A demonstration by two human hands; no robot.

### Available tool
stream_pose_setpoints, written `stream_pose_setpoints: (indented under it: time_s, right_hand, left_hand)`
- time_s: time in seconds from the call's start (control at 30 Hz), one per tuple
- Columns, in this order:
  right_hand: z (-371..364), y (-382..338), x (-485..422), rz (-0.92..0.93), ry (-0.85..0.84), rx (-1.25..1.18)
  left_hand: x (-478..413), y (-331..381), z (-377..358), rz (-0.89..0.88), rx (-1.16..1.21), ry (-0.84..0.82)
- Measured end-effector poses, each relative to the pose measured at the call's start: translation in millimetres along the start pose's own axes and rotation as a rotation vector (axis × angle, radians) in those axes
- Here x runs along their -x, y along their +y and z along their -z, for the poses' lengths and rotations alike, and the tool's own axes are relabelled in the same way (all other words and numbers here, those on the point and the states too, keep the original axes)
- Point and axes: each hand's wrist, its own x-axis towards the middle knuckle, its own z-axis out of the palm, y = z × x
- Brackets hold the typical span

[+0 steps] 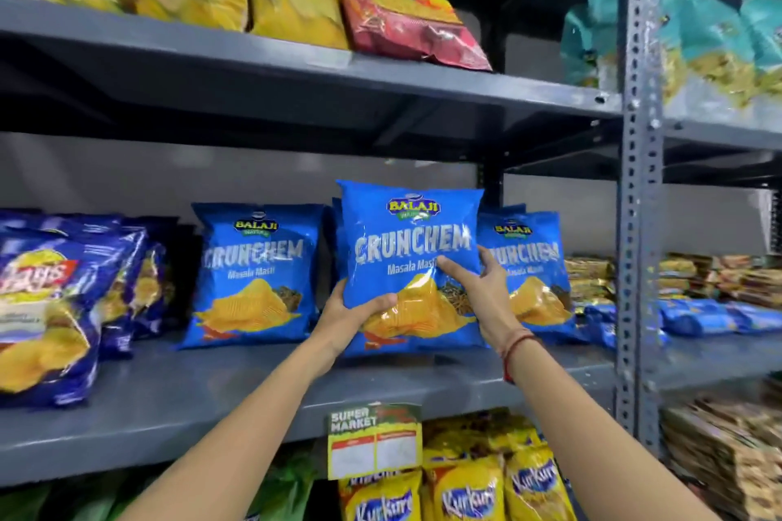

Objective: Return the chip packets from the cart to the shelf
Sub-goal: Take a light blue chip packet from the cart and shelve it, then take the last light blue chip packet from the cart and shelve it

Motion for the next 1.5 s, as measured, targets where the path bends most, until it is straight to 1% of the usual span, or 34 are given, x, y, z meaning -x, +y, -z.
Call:
stream_pose_setpoints:
  time_s: [0.07, 0.13, 0.23, 0.33, 0.4, 0.47, 0.57, 0.6, 0.67, 0.77, 0.87, 1.0, 1.1, 1.27, 1.4, 1.5]
  right_hand:
    - [-5, 12, -3, -0.025, 0.022, 0.016]
    - [-9, 28, -8, -0.050, 0.010, 0.066]
    - [-11, 45, -12, -0.049, 0.015, 0.117]
    - [-14, 46, -10, -0.062, 0.039, 0.181]
    - [-12, 45, -6, -0.050, 0.055, 0.250]
    - [-8, 45, 0, -0.022, 0.088, 0.275]
    - [5, 36, 19, 0.034, 0.163, 0.260]
    - [10, 32, 29, 0.056, 0.182, 0.254]
    - [24, 28, 50, 0.103, 0.217, 0.246]
    - [53, 30, 87, 0.140, 0.294, 0.224]
    - [92, 45, 126, 0.111, 0.406, 0.257]
    - [158, 87, 188, -0.049, 0.525, 0.354]
    - [208, 130, 248, -0.230, 0.613, 0.442]
    - [287, 207, 370, -0.628, 0.753, 0.582]
    - [335, 250, 482, -1.010, 0.878, 0.564]
    - [350, 262, 555, -1.268, 0.913, 0.575]
  left_hand:
    - [-8, -9, 3, 0.044, -0.023, 0.011]
    - [-12, -16, 5, 0.082, -0.056, 0.006]
    - [-18, -22, 7, 0.149, -0.091, -0.014]
    - [-17, -22, 8, 0.155, -0.124, -0.021]
    - [-12, -18, 7, 0.133, -0.226, 0.054]
    - [-3, -13, 3, 0.046, -0.380, 0.184]
    - [17, -4, -11, -0.235, -0.539, 0.348]
    - [24, -1, -18, -0.338, -0.557, 0.375]
    - [40, 1, -35, -0.482, -0.532, 0.361]
    - [64, -7, -71, -0.577, -0.422, 0.223]
    - [91, -32, -113, -0.590, -0.374, 0.047]
    - [125, -88, -174, -0.522, -0.358, -0.217]
    - [153, -143, -217, -0.374, -0.376, -0.414]
    - [217, -246, -279, -0.064, -0.489, -0.771]
    - [281, -315, -313, 0.232, -0.577, -1.056]
    - [329, -364, -329, 0.471, -0.686, -1.289]
